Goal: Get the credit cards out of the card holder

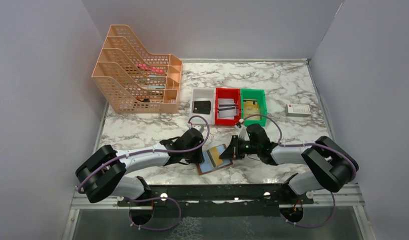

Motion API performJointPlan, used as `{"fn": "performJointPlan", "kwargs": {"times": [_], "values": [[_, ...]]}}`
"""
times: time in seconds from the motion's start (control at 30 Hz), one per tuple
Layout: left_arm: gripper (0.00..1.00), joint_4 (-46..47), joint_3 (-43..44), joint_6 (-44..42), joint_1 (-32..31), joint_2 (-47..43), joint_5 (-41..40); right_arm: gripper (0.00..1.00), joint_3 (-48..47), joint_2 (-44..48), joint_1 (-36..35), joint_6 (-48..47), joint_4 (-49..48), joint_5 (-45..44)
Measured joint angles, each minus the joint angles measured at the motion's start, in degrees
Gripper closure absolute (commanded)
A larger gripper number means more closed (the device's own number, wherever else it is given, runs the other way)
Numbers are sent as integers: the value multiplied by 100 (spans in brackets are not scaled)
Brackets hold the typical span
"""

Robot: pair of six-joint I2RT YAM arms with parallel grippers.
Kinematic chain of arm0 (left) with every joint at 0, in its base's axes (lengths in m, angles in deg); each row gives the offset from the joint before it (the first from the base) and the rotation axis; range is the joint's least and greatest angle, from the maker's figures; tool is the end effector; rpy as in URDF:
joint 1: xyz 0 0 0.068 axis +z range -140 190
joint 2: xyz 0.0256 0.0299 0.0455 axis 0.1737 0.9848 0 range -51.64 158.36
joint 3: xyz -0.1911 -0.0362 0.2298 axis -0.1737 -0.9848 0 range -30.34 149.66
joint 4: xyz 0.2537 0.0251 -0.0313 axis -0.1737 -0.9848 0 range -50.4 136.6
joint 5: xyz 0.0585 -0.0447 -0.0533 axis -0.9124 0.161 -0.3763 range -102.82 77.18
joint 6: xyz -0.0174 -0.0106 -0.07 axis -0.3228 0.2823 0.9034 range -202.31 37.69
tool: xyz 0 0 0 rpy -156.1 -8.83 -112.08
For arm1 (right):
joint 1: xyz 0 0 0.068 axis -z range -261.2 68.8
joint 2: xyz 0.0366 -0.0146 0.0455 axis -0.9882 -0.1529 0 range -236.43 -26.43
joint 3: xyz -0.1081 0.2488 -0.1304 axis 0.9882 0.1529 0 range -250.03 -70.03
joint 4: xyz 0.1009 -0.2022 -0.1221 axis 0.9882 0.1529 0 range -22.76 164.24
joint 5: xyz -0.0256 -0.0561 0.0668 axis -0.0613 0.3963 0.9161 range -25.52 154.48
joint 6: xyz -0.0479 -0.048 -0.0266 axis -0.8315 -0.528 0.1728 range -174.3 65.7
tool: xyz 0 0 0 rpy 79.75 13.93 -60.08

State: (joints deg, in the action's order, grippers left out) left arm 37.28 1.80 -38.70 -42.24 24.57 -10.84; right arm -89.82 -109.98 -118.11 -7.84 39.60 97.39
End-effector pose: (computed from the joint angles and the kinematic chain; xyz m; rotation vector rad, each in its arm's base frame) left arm 0.1481 -0.1947 0.1663 0.2150 2.6474 -0.6830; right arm 0.1785 0.1753 0.1423 -0.1623 2.4694 1.3668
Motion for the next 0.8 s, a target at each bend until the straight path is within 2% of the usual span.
{"fn": "performJointPlan", "kwargs": {"times": [0.1,0.53,0.8], "values": [[94,-2,0,0,0,-2,-7,99,4,136,0,0,125,-153],[69,-367,0,7,0,-586,-236,99,70,-199,0,153,-105,-131],[68,-116,87,0,-2,-699,-83,99,70,-205,0,175,-179,-105]]}}
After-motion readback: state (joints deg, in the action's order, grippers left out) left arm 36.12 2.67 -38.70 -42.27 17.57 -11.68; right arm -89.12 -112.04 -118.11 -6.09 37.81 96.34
